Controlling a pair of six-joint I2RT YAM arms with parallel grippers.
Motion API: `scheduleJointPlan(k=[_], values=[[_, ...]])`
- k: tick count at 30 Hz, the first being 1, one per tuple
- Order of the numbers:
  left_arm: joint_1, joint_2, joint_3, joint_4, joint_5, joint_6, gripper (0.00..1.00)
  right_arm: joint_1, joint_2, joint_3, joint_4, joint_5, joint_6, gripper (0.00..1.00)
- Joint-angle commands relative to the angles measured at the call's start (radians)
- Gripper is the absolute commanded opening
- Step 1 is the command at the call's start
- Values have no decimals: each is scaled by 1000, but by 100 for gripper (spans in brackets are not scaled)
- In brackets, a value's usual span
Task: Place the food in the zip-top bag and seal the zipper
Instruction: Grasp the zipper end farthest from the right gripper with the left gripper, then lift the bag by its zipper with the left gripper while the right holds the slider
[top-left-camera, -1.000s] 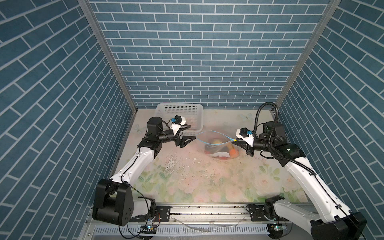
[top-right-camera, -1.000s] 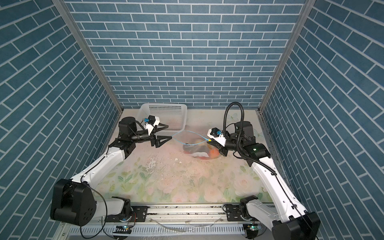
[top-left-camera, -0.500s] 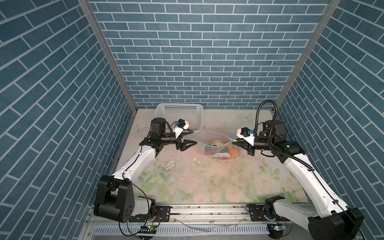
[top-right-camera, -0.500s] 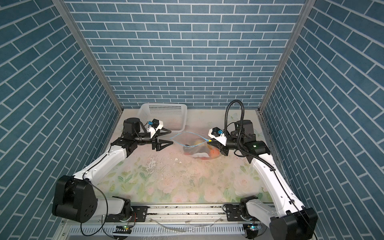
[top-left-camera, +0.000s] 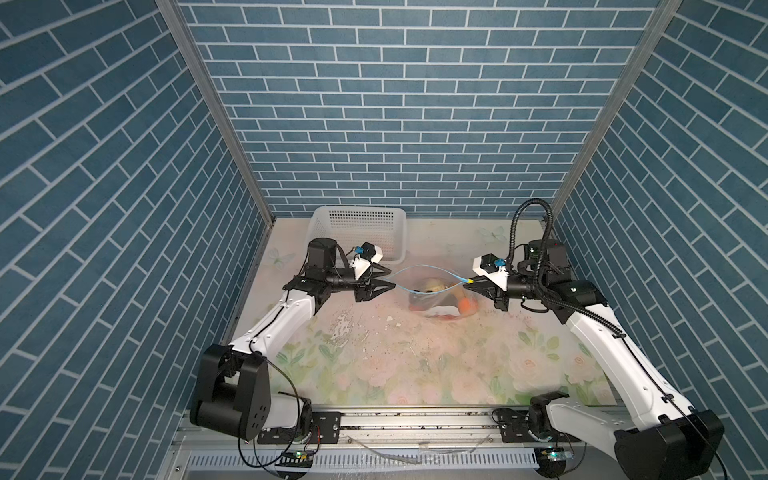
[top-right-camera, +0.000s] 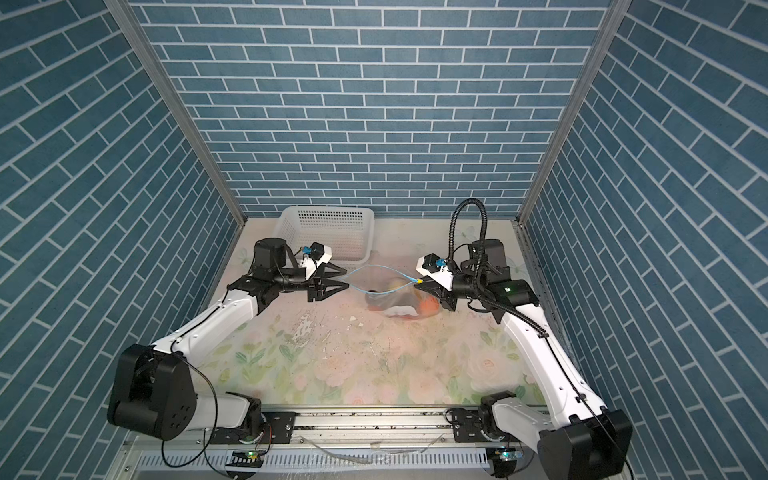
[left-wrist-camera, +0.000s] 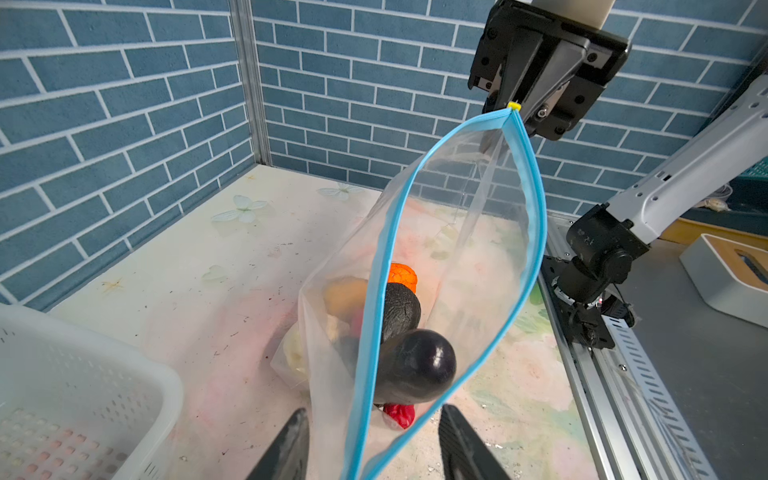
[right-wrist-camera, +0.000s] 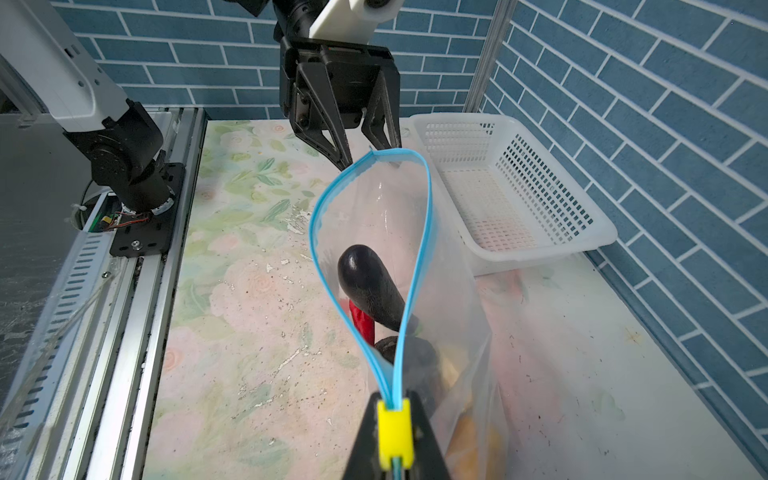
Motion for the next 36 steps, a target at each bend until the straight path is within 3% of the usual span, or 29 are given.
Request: scheduleJointPlan(k=[1, 8, 16, 30, 36], values=[[-4, 7, 9, -45, 3, 34, 48, -10, 3, 62, -23, -27, -48, 0], [-4, 13, 34, -99, 8, 49, 32, -14, 2, 64, -28, -27, -48, 0], [-4, -4, 67, -173, -8, 79, 1, -17, 2, 75, -38, -25, -48, 0], [-4, -145, 161, -354, -144, 43, 0, -17, -10, 123, -78, -4, -44, 0], [-4, -233, 200, -417, -218, -54, 0, -17, -10, 138, -64, -32, -13, 0]])
